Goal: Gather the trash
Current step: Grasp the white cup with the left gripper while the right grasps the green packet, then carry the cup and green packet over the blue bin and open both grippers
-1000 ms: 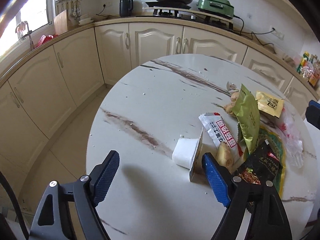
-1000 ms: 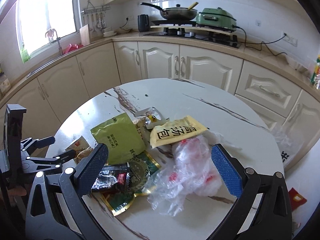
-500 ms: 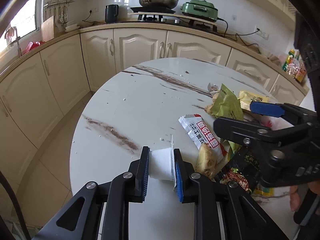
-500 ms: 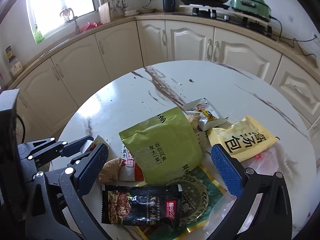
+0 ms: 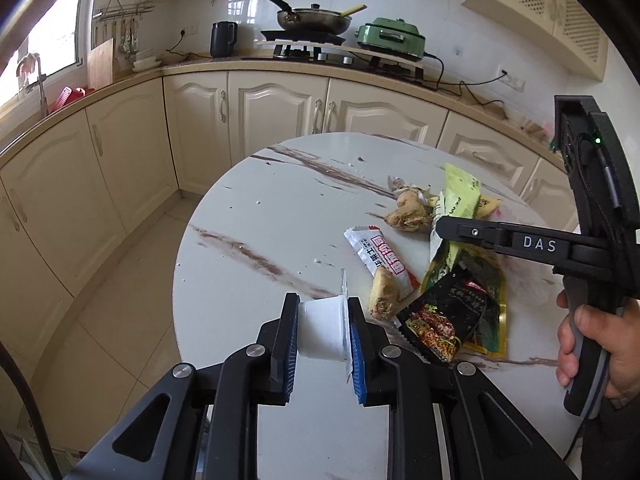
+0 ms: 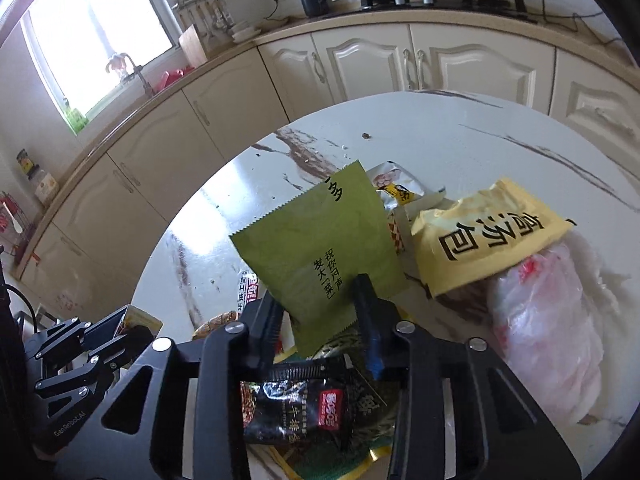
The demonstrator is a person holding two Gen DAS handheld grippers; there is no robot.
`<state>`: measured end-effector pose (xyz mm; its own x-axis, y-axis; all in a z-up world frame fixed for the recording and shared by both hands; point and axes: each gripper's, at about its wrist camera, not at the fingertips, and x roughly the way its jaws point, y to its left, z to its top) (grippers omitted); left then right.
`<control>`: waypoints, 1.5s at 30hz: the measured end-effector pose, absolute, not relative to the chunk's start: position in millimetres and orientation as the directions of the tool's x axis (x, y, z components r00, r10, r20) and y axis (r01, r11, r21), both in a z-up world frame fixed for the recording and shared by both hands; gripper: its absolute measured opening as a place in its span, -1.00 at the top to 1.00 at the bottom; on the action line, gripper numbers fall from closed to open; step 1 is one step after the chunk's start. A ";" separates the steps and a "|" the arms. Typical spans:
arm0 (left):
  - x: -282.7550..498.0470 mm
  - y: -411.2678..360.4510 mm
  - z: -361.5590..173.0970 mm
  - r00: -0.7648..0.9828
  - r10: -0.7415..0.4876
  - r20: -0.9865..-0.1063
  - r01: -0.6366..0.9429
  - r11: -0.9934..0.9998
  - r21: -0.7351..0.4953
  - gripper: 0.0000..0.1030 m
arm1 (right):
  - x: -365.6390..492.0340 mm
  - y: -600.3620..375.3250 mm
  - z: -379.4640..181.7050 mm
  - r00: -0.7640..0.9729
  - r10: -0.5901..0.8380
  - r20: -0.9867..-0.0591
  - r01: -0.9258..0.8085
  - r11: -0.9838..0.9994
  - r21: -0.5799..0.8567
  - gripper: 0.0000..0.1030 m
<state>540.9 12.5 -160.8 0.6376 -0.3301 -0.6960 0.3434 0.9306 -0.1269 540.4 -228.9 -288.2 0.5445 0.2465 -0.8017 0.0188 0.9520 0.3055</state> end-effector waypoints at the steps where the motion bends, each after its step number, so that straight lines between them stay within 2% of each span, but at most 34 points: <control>1: 536.9 11.8 -158.3 0.638 -0.333 -0.694 0.346 0.929 -0.127 0.64 | 536.5 -233.4 -286.3 0.551 0.260 -0.793 0.024 0.945 0.327 0.54; 5: 523.6 11.6 -148.4 0.640 -0.336 -0.690 0.353 0.927 -0.124 0.64 | 524.1 -249.8 -283.8 0.565 0.301 -0.768 0.046 0.918 0.394 0.63; 10: 509.1 8.4 -140.3 0.641 -0.337 -0.690 0.352 0.927 -0.126 0.64 | 514.3 -262.8 -283.1 0.581 0.303 -0.756 0.094 0.897 0.432 0.55; 11: 506.7 8.5 -139.6 0.639 -0.338 -0.691 0.352 0.927 -0.127 0.64 | 513.2 -264.4 -283.2 0.586 0.294 -0.755 0.110 0.894 0.434 0.62; 13: 504.5 10.0 -136.2 0.638 -0.342 -0.690 0.353 0.926 -0.133 0.64 | 511.7 -265.9 -280.3 0.594 0.280 -0.754 0.113 0.899 0.423 0.92; 21: 478.7 23.4 -112.9 0.651 -0.410 -0.639 0.377 0.905 -0.197 0.64 | 481.0 -255.5 -227.3 0.695 0.237 -0.679 0.057 0.923 0.381 0.93; 26: 446.1 56.7 -98.3 0.691 -0.398 -0.603 0.343 0.915 -0.212 0.64 | 458.5 -216.1 -181.8 0.729 0.300 -0.615 -0.059 0.923 0.380 0.93; 31: 408.1 112.6 -99.0 0.731 -0.328 -0.598 0.249 0.945 -0.213 0.64 | 449.5 -142.7 -168.3 0.699 0.401 -0.593 -0.200 0.905 0.376 0.93; 37: 374.0 190.3 -126.0 0.730 -0.217 -0.648 0.094 0.971 -0.219 0.64 | 451.0 -41.1 -198.1 0.591 0.519 -0.617 -0.338 0.855 0.394 0.93; 43: 363.7 252.3 -176.5 0.675 -0.143 -0.723 -0.043 0.972 -0.233 0.64 | 462.7 46.4 -271.5 0.446 0.561 -0.698 -0.396 0.823 0.408 0.93; 45: 369.5 265.9 -198.9 0.644 -0.155 -0.749 -0.067 0.964 -0.257 0.64 | 471.3 67.2 -305.4 0.387 0.558 -0.734 -0.390 0.821 0.418 0.93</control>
<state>369.5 265.9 -198.9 0.6436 -0.1554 -0.7494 -0.0668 0.9640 -0.2573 471.3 67.2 -305.4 0.3871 0.5577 -0.7342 -0.3899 0.8206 0.4178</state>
